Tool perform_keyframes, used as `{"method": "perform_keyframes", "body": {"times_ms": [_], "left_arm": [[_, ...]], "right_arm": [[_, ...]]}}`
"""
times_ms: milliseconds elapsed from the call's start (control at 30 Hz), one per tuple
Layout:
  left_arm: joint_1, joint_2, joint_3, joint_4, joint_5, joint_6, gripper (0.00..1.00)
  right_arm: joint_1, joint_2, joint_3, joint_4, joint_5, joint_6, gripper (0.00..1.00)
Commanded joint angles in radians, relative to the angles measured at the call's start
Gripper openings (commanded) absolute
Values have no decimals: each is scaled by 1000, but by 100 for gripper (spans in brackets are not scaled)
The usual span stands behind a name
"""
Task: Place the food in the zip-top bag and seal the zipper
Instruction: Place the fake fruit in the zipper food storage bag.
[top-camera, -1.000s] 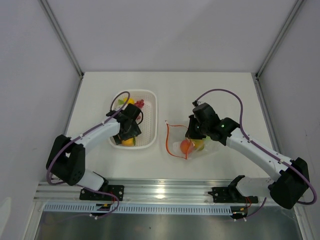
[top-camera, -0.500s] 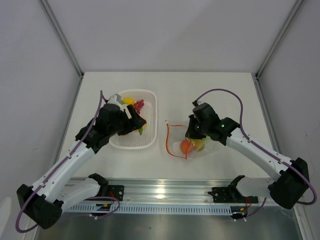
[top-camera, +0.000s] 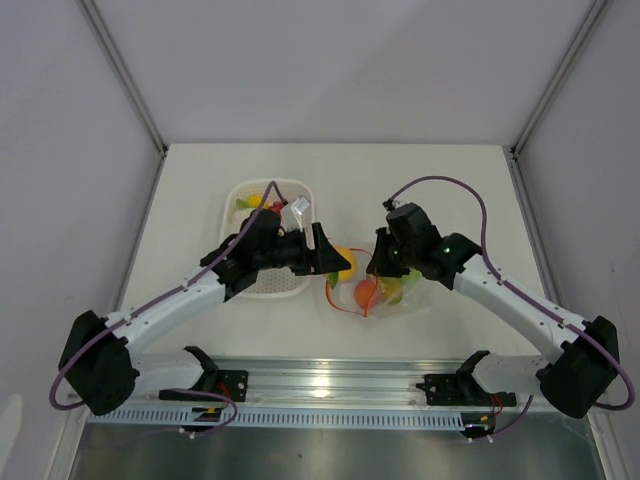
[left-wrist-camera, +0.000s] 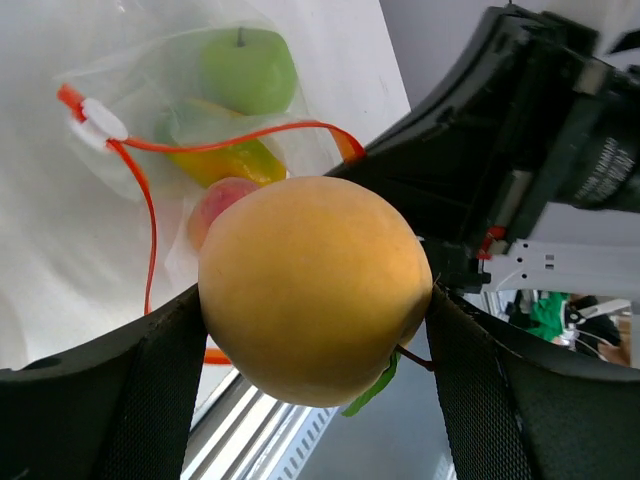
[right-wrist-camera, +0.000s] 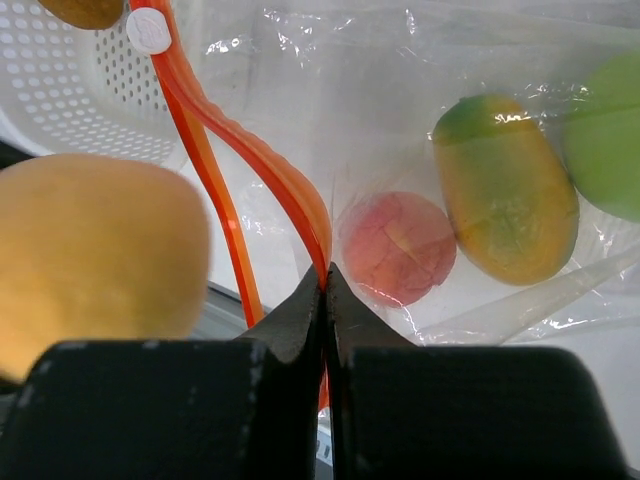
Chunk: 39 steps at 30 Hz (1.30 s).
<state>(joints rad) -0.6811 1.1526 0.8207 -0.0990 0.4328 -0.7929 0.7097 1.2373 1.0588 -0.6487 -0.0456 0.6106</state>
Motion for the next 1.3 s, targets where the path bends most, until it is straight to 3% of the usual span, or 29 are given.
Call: {"method": "perform_keyframes", "body": {"times_ms": [0,167,467,533,600,733,1100,1267], "left_arm": [[-18,85,15,140,83,-57,1],[-38,156,48,70,-2,-58,1],[-67,226,89,67,0,-75,3],[-77,233,115,56,0,-63,35],[-80,228,129,27,-20,-48,79],[-87,174,107,13,-55,-5,100],[-87,23,60,-36,-120,80,100],[-81,-62,83,-140,-254,129,99]], "right_arm": [[5,-41,43,11,-25,12,0],[5,-70,49,6,-42,23,0],[5,-88,73,-6,-53,23,0],[4,-88,72,-6,-50,21,0],[2,-91,73,-9,-48,20,0],[-1,-101,69,-19,-37,14,0],[-36,-117,59,-28,-42,2,0],[-44,-133,53,-45,-31,-6,0]]}}
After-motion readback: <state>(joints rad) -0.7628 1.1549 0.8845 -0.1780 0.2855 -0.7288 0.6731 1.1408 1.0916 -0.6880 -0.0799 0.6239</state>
